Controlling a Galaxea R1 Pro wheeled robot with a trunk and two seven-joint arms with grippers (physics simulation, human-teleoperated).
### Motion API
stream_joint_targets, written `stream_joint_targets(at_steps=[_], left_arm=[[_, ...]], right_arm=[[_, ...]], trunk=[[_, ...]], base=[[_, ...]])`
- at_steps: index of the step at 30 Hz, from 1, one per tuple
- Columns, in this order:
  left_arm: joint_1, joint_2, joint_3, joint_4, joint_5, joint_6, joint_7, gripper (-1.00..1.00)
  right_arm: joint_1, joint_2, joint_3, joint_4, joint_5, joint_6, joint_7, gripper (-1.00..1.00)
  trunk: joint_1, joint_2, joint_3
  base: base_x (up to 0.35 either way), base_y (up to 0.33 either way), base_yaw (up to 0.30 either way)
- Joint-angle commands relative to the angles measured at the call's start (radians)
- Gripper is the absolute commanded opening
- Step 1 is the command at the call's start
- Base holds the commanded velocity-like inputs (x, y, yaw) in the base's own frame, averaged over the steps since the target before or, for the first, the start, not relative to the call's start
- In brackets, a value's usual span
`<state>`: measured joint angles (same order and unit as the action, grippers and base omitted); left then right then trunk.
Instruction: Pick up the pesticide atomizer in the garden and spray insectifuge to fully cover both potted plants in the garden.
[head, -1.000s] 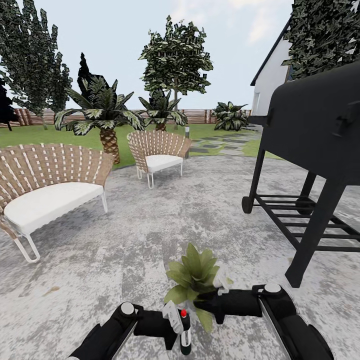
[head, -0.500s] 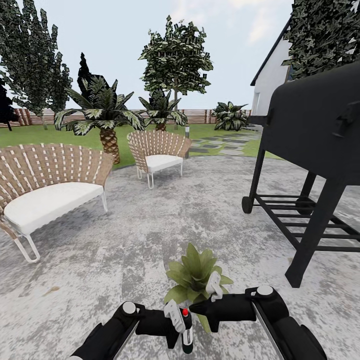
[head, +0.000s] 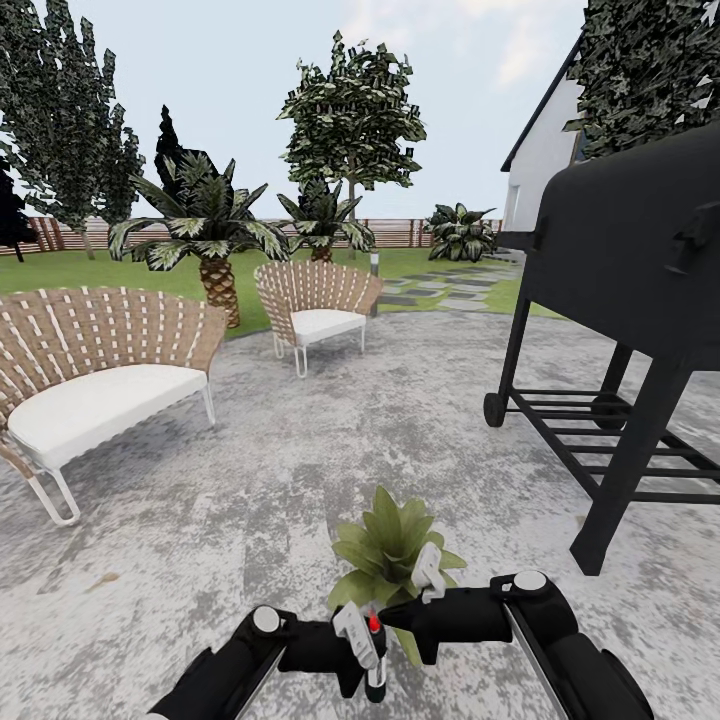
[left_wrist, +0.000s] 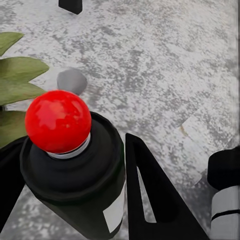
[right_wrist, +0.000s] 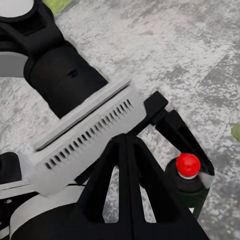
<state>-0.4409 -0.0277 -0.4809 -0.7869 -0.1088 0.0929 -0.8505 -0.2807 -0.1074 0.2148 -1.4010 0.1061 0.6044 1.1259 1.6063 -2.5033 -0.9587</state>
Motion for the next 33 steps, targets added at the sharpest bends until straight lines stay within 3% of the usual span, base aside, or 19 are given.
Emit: stream_joint_targets(at_steps=[1,9,18,24,28,33], left_arm=[[0.000,0.000,-0.003,0.000,0.001,0.000,0.000,-1.00],[0.001,0.000,-0.005,0.000,0.002,-0.007,-0.001,-1.00],[0.001,0.000,-0.005,0.000,0.003,-0.007,-0.002,-1.00],[0.000,0.000,-0.006,0.000,0.003,-0.008,-0.002,-1.00],[0.001,0.000,-0.007,0.000,0.004,-0.008,-0.002,-1.00],[0.000,0.000,-0.007,-0.002,0.004,-0.009,-0.002,-1.00]], right_arm=[[0.000,0.000,0.000,0.000,0.000,0.000,0.000,-1.00],[0.000,0.000,0.006,0.053,-0.001,-0.009,-0.070,-1.00],[0.000,0.000,0.043,0.061,0.001,-0.011,-0.082,-1.00],[0.000,0.000,0.040,0.062,0.001,-0.011,-0.087,-1.00],[0.000,0.000,0.042,0.062,-0.001,-0.012,-0.143,-1.00],[0.000,0.001,0.043,0.065,-0.003,-0.012,-0.155,-1.00]], trunk=[[0.000,0.000,0.000],[0.000,0.000,0.000],[0.000,0.000,0.000],[0.000,0.000,0.000],[0.000,0.000,0.000],[0.000,0.000,0.000]], base=[[0.000,0.000,0.000],[0.000,0.000,0.000],[0.000,0.000,0.000],[0.000,0.000,0.000],[0.000,0.000,0.000],[0.000,0.000,0.000]])
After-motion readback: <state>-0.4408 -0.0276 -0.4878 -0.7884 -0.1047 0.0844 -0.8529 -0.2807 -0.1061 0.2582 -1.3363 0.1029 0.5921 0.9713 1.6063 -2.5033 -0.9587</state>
